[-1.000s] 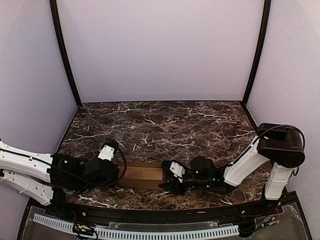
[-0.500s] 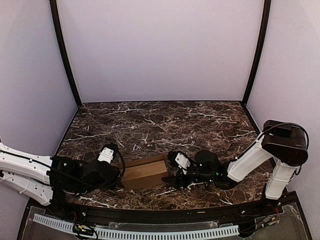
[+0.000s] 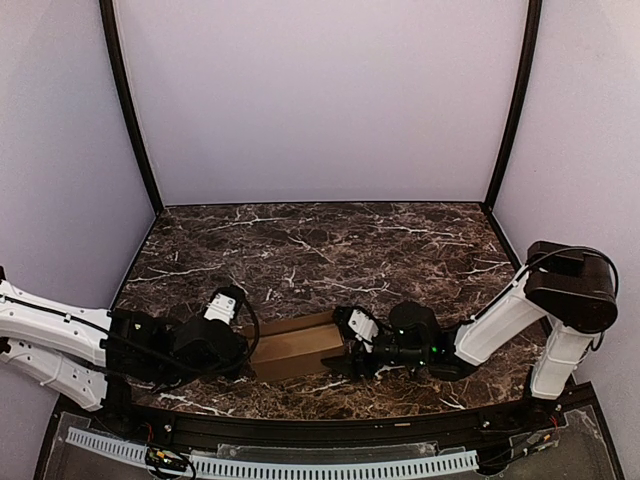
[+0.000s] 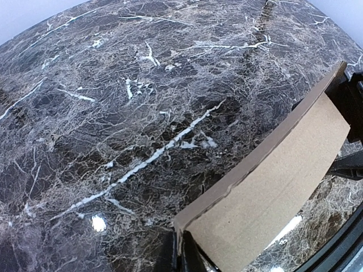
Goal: Fold the paper box
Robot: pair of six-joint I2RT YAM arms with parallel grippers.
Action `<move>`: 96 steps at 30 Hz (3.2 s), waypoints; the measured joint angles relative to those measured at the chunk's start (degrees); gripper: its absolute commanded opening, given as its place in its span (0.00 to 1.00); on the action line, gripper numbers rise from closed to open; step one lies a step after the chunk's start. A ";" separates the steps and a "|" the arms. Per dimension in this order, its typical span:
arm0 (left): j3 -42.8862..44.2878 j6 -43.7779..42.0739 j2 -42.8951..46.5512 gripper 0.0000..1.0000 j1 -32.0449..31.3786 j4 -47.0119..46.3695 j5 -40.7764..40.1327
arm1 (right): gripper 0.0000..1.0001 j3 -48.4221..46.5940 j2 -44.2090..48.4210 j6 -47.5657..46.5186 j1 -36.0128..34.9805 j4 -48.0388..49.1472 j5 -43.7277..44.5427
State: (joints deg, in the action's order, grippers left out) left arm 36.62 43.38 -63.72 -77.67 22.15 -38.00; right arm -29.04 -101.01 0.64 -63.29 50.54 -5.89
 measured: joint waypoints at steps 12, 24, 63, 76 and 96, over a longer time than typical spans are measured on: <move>5.79 8.33 -6.49 0.01 0.09 4.98 -0.98 | 0.64 0.00 0.42 0.09 -3.85 -1.36 7.21; 7.19 17.49 -7.10 0.01 0.37 8.24 -1.09 | 0.61 -0.33 0.42 0.13 -7.56 -1.97 12.68; 8.41 25.07 -10.27 0.01 1.40 7.76 -2.86 | 0.59 -0.35 -0.02 0.26 -8.74 -1.46 14.88; 8.41 24.57 -12.17 0.01 0.15 6.78 -6.14 | 0.66 -0.04 0.00 0.28 -8.87 -1.27 15.37; 6.03 26.14 -11.91 0.01 -2.01 1.25 -4.61 | 0.88 -0.28 11.82 0.57 -7.54 -11.47 15.91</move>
State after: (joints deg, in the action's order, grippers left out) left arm 42.65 69.52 -75.64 -79.68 23.40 -42.61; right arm -29.32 -89.19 1.21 -70.83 39.07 10.02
